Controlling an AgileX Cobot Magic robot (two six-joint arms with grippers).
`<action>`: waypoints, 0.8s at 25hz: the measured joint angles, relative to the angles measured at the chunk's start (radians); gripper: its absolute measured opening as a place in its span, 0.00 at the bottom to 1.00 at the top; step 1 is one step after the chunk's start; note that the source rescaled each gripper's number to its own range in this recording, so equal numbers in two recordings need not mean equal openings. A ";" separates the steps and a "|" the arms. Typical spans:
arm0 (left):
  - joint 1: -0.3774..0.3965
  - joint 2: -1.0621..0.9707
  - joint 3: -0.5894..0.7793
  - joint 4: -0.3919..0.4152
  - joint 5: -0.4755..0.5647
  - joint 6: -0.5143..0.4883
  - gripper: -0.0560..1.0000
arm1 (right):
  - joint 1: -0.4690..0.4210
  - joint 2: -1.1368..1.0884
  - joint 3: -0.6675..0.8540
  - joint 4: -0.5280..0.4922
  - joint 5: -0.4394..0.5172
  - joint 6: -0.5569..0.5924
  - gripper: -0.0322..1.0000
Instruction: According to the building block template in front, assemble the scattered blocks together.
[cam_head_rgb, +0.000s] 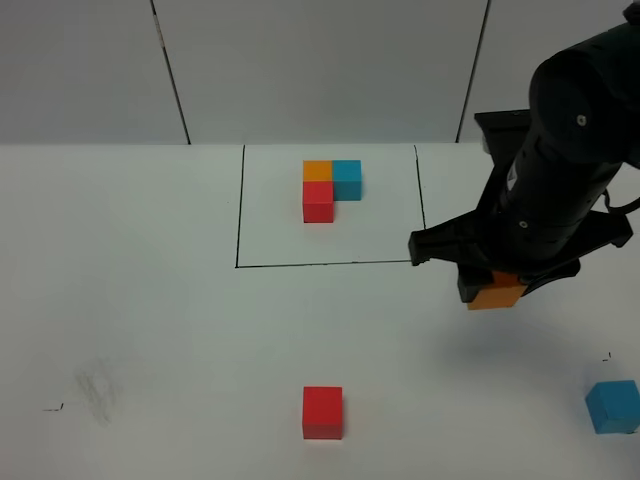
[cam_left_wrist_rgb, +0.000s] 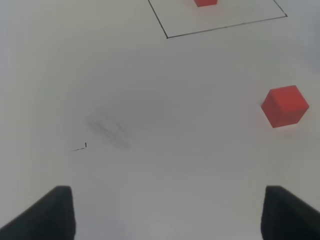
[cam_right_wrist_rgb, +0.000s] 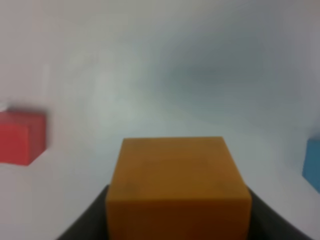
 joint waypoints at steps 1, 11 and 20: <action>0.000 0.000 0.000 0.000 0.000 0.000 0.96 | 0.015 0.000 0.000 0.000 0.000 0.000 0.23; 0.000 0.000 0.000 0.000 0.000 0.000 0.96 | 0.102 0.028 -0.030 0.039 0.006 0.035 0.23; 0.000 0.000 0.000 0.000 0.000 0.000 0.96 | 0.201 0.234 -0.297 0.026 0.005 0.081 0.23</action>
